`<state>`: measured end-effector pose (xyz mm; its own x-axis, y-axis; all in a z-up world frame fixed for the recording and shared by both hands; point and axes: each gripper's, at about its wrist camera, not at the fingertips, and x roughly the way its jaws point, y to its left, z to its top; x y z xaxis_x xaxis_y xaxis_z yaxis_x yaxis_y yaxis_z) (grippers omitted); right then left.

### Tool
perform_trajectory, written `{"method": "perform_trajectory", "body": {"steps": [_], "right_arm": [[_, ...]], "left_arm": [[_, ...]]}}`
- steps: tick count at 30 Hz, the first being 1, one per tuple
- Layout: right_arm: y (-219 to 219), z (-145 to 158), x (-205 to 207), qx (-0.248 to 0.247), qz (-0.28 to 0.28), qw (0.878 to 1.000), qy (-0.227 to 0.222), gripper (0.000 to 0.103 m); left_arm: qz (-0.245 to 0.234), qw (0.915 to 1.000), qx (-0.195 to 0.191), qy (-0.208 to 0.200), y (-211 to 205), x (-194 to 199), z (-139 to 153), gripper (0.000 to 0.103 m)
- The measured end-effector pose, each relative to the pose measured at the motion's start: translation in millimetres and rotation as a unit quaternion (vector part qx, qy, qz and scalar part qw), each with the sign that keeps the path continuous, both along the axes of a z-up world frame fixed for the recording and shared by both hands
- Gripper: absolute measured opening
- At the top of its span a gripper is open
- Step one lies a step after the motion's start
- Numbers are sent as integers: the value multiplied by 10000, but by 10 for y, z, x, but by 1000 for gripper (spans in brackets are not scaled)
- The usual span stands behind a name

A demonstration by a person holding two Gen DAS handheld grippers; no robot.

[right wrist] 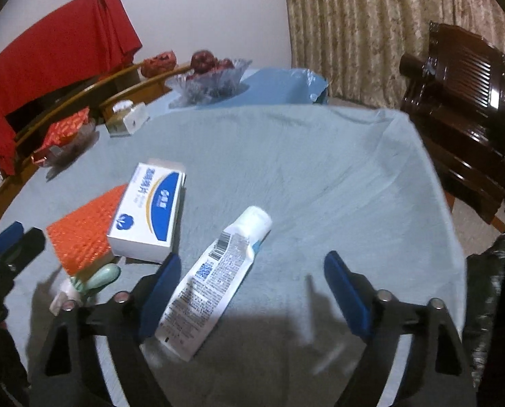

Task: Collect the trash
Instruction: 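Grasp the white toothpaste tube with the right gripper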

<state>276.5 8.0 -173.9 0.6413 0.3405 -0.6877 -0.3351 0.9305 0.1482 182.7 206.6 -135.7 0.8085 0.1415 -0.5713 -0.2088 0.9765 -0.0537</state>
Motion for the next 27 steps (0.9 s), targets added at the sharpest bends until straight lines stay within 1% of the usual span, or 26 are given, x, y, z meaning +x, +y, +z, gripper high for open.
{"method": "perform_trajectory", "body": {"steps": [1,3,4,6,8,10,14,18,19,22,23,24,25,26,27], "right_arm": [[26,-35,23,-43,16,10000,63,64],[64,-95,61,-66,51,9998,178,57],[83,-124,78,-73,75,9996,247,51],[107,-162,96,-38,134,9993,355,46],[117,-166,108,45,176,9991,394,44],[138,-158,113,110,242,9987,431,37],[228,-141,110,154,368,9983,431,33],[284,-154,141,188,368,9980,485,34],[300,-172,152,179,379,9978,512,37],[349,-179,155,86,422,9978,497,41],[362,-176,151,91,459,9977,481,40],[361,-169,147,106,467,9978,466,32],[353,-163,143,133,455,9978,454,27],[321,-146,143,235,457,9977,445,24],[304,-128,141,311,467,9975,438,17]], "left_arm": [[5,10000,0,5,0,4,-9,91],[9,10000,2,17,30,34,-30,91],[10,10000,0,24,40,46,-43,91],[11,10000,-12,34,57,67,-63,91],[8,10000,-16,35,66,82,-74,91],[0,10000,-24,34,68,86,-80,91],[-5,10000,-35,33,67,96,-89,91],[-3,10000,-43,36,78,118,-104,91],[1,10000,-42,40,75,111,-100,91],[6,10000,-68,65,74,143,-116,91],[6,10000,-70,71,69,153,-119,91],[3,9999,-72,76,60,159,-121,91],[-5,9999,-75,76,49,163,-121,91],[-18,9999,-73,72,36,166,-122,91],[-31,9999,-66,73,22,169,-123,91]]}}
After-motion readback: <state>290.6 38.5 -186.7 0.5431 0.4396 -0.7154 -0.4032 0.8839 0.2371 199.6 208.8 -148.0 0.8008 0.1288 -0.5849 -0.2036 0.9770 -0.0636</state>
